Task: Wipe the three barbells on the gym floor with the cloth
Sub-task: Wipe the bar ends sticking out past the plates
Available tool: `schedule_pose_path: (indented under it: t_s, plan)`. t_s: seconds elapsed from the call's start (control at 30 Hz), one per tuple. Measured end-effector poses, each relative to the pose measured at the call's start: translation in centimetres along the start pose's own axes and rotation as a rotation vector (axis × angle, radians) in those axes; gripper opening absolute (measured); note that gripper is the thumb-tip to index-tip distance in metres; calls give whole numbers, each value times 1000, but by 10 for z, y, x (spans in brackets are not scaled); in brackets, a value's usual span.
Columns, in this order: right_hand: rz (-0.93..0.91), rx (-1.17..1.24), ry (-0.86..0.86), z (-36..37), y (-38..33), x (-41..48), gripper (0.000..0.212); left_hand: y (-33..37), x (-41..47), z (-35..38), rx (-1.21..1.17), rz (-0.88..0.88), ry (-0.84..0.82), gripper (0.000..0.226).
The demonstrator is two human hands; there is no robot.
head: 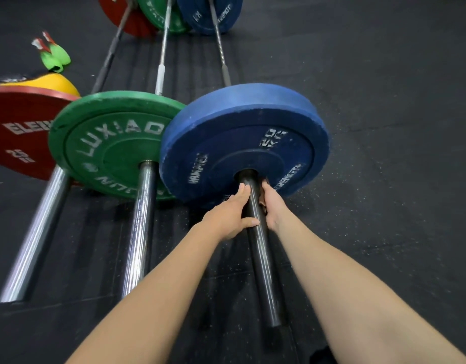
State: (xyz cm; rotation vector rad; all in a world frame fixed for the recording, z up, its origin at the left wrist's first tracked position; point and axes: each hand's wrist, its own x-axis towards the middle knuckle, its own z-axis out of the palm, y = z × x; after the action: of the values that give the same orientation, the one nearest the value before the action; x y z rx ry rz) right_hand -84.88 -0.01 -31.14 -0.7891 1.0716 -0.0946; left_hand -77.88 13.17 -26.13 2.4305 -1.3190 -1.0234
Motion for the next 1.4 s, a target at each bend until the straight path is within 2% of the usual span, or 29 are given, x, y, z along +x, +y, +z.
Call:
schedule_pose_path:
  t_s: [0.1,0.2,0.27,0.37,0.5,0.67,0.77,0.9,1.07,1.17,1.4]
  plan:
    - [-30,-40,-14,1,1,-14,53,4,-5,-4,-31,-10,35,93]
    - [25,-95,-32,-9,11,-25,52,13,-22,8,-5,-15,156,84]
    - [66,-126,-3,-18,28,-46,53,20,-50,30,-88,49,217,79]
    - [110,-91,96,-29,52,-73,47,26,-90,43,-223,55,234,67]
    - [130,-131,207,-24,61,-81,43,24,-116,54,-178,5,151,64]
    - [90,-130,208,-15,57,-68,49,49,-107,54,-196,40,156,61]
    - [77,-140,215,-20,66,-72,55,40,-114,66,-120,24,94,70]
    - [99,-135,197,-27,79,-78,50,30,-118,72,-63,27,5,85]
    - [164,-175,101,-29,70,-66,50,21,-107,69,-69,19,20,90]
    - [138,-99,93,-21,56,-57,49,20,-109,74,-105,28,37,89]
    - [109,-115,72,-23,58,-61,45,10,-114,80,-167,73,64,86]
